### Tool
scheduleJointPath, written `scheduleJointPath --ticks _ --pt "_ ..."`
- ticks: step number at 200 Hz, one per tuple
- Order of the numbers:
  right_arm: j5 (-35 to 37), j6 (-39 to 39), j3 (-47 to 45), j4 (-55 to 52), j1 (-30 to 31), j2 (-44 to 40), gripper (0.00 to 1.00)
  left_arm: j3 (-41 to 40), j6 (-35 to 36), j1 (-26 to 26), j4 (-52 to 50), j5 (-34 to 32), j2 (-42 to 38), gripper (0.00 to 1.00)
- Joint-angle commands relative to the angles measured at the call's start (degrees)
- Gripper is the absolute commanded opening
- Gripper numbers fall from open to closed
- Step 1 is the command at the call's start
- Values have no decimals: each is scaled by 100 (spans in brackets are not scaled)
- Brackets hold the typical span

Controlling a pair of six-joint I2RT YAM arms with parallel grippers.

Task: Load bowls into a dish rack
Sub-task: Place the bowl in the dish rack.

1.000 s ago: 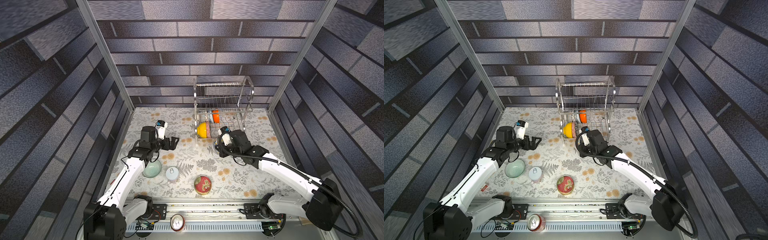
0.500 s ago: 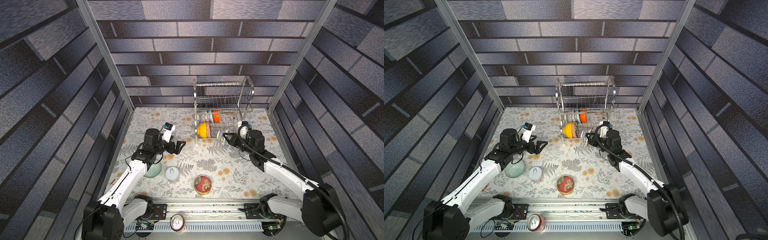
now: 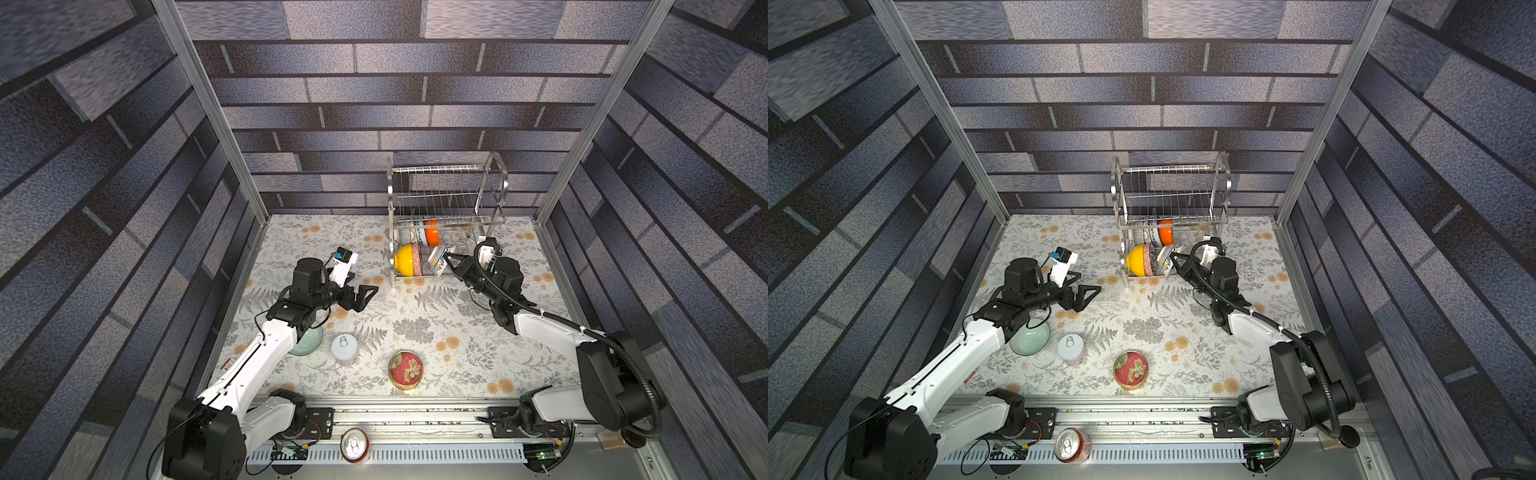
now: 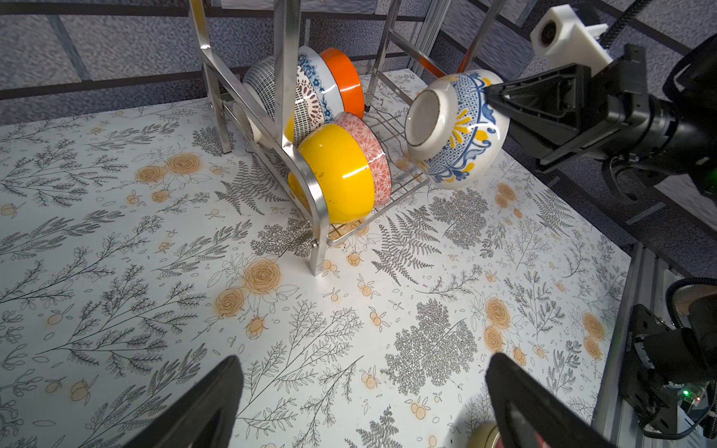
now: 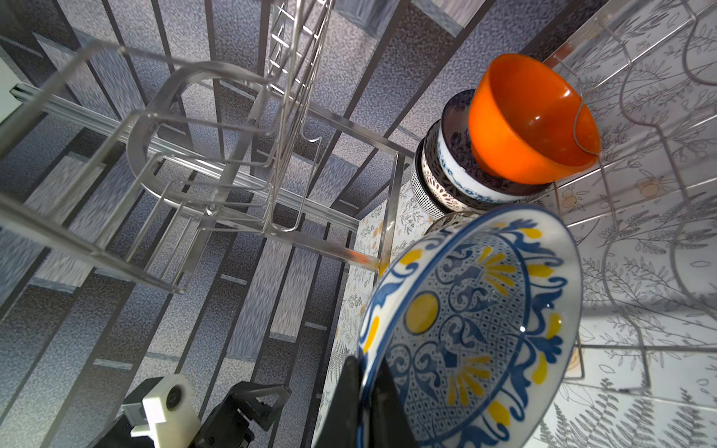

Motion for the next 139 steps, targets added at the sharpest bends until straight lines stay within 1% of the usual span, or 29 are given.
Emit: scheduleJointPath --ticks 1,57,139 --pt "-38 189 164 896 -94 113 2 -58 168 -17 100 126 55 100" --pt "-270 446 374 1452 -257 750 2 -31 245 20 65 95 150 100" --pt "-880 551 822 1726 -319 1540 2 -14 265 107 46 69 207 100"
